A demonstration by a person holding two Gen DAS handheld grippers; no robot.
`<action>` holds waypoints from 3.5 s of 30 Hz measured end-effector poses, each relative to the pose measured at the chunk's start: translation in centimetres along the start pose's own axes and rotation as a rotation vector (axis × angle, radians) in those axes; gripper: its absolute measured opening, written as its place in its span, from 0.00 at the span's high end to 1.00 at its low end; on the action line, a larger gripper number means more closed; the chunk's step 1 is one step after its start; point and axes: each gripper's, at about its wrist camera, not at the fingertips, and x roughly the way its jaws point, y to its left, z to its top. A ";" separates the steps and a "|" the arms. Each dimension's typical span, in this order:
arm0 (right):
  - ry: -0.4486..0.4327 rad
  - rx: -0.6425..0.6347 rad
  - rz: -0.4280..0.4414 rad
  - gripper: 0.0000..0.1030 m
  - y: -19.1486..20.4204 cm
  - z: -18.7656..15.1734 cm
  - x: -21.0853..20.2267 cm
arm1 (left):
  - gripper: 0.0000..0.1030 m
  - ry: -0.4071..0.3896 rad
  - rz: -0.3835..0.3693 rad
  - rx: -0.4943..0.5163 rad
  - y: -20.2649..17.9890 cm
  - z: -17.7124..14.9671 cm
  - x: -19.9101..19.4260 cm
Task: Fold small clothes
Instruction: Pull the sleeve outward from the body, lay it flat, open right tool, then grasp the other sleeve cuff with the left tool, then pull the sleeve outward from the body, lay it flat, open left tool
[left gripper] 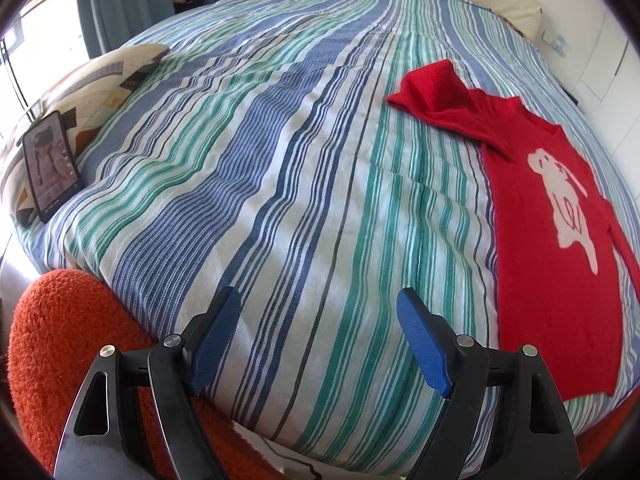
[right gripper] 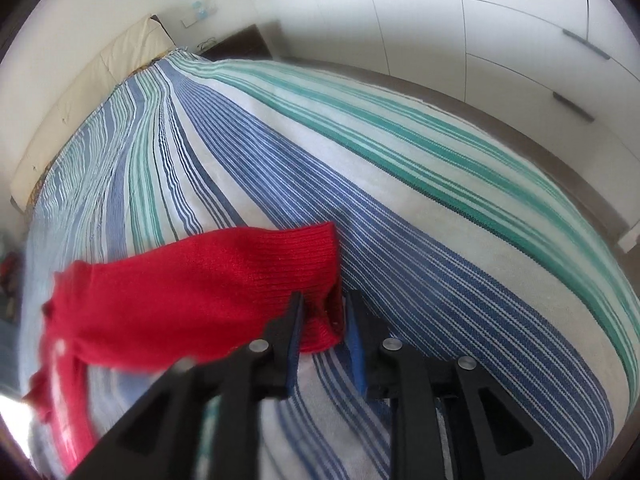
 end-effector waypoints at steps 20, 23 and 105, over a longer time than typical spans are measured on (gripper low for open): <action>-0.407 0.155 -0.157 0.19 -2.3 -0.2 -9.4 | 0.20 -0.009 0.012 -0.003 0.1 0.1 0.0; -0.412 0.147 -0.159 0.19 -2.1 -0.3 -9.5 | 0.20 0.002 0.009 -0.006 0.2 0.2 0.3; -0.222 -0.519 -0.148 0.16 8.6 -8.4 -12.5 | 0.94 0.111 0.049 -0.341 12.0 16.8 14.5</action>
